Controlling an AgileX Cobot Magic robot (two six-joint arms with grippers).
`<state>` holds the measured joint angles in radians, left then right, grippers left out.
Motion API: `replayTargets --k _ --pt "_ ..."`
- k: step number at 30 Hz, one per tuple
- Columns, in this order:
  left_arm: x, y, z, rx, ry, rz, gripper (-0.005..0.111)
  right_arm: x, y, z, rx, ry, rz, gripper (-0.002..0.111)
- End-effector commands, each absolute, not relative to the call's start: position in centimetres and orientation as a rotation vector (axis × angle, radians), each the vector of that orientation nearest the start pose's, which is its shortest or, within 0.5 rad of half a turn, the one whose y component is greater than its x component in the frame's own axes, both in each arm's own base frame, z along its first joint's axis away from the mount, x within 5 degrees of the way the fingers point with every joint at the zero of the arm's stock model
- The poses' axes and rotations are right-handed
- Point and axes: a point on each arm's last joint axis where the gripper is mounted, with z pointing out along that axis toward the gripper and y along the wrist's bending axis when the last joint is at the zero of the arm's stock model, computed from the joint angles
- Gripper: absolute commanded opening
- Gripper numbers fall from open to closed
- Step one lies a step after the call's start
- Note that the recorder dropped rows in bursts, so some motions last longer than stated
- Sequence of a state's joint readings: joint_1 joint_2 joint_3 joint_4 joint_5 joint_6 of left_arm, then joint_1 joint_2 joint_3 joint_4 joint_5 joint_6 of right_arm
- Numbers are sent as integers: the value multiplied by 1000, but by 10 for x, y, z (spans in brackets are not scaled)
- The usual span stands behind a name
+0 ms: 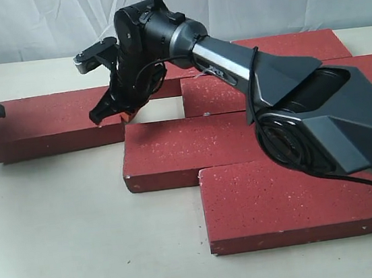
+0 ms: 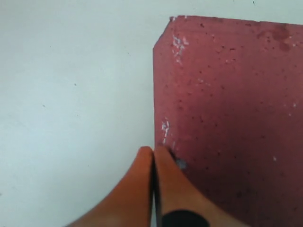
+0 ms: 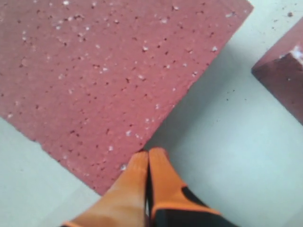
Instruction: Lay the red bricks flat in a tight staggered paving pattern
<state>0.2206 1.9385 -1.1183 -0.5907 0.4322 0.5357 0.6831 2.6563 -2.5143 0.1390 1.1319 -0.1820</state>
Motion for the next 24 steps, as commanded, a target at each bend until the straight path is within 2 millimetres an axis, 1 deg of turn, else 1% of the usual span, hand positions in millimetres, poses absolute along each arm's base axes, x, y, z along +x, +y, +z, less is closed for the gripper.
replayTargets --k 1,4,8,13,16,21,24 --pt "373 58 145 -240 2630 -278 0 414 369 159 -1125 2506 402 -1" --pt "375 59 146 -244 2616 -278 0 413 368 158 -1133 2523 397 -1" --pt "377 56 147 -229 2581 -324 0 414 367 158 -1136 2521 382 -1" --pt "378 55 147 -209 2569 -336 0 416 360 156 -1174 2533 266 -1" --pt "378 54 140 -214 2592 -353 0 419 357 157 -1175 2524 210 -1" --pt "379 52 124 -263 2627 -402 0 421 351 157 -1170 2543 197 -1" --pt "379 53 123 -263 2625 -395 0 421 350 158 -1181 2548 186 -1"
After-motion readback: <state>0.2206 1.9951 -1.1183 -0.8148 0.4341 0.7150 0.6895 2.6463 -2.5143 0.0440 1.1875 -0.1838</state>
